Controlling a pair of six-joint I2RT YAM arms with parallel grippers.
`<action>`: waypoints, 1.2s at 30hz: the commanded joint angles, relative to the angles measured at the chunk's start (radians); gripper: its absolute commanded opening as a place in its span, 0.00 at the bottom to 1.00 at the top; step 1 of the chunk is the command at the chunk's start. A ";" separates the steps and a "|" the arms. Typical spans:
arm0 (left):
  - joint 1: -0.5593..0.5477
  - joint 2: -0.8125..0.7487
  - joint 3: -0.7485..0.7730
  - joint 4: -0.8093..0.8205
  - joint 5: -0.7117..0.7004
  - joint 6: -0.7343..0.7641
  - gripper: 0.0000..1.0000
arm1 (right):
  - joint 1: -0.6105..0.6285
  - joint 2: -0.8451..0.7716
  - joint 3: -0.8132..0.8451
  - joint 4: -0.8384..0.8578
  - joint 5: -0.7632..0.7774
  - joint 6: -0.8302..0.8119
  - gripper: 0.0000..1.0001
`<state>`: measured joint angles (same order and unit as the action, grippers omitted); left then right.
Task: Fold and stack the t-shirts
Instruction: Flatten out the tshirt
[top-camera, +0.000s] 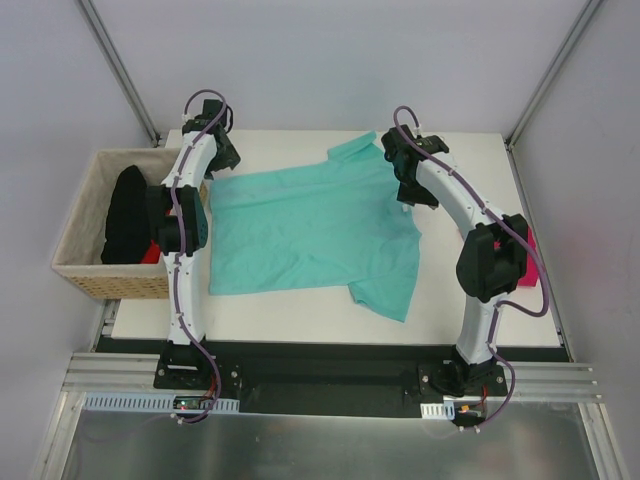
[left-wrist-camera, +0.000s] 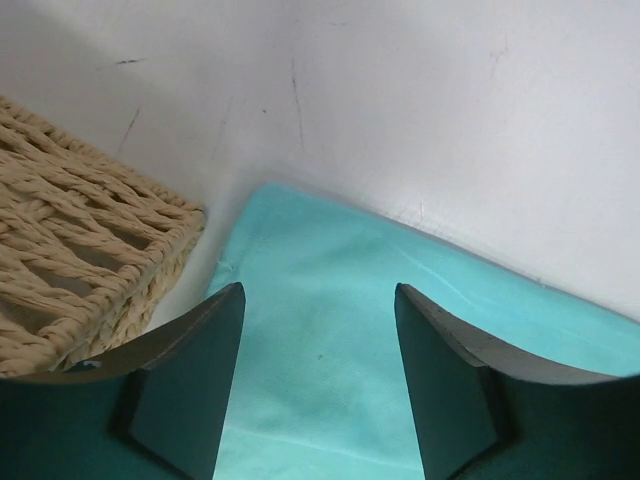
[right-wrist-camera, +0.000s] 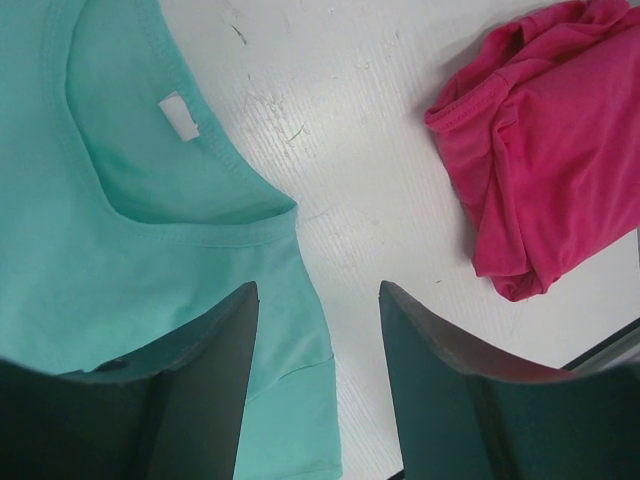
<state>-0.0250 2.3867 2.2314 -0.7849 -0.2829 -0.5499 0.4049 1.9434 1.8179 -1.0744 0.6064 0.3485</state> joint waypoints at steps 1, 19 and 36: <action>0.019 0.017 0.022 -0.034 0.002 -0.033 0.63 | -0.008 -0.018 0.032 -0.042 0.030 -0.014 0.55; 0.001 -0.211 -0.165 -0.034 0.102 0.024 0.59 | -0.006 -0.047 -0.043 0.053 -0.036 0.000 0.53; -0.315 -0.544 -0.598 -0.036 0.031 -0.038 0.55 | 0.055 -0.213 -0.451 0.254 -0.169 0.006 0.15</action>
<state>-0.2935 1.9034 1.7100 -0.7921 -0.2214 -0.5411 0.4397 1.7985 1.4258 -0.8692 0.4812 0.3599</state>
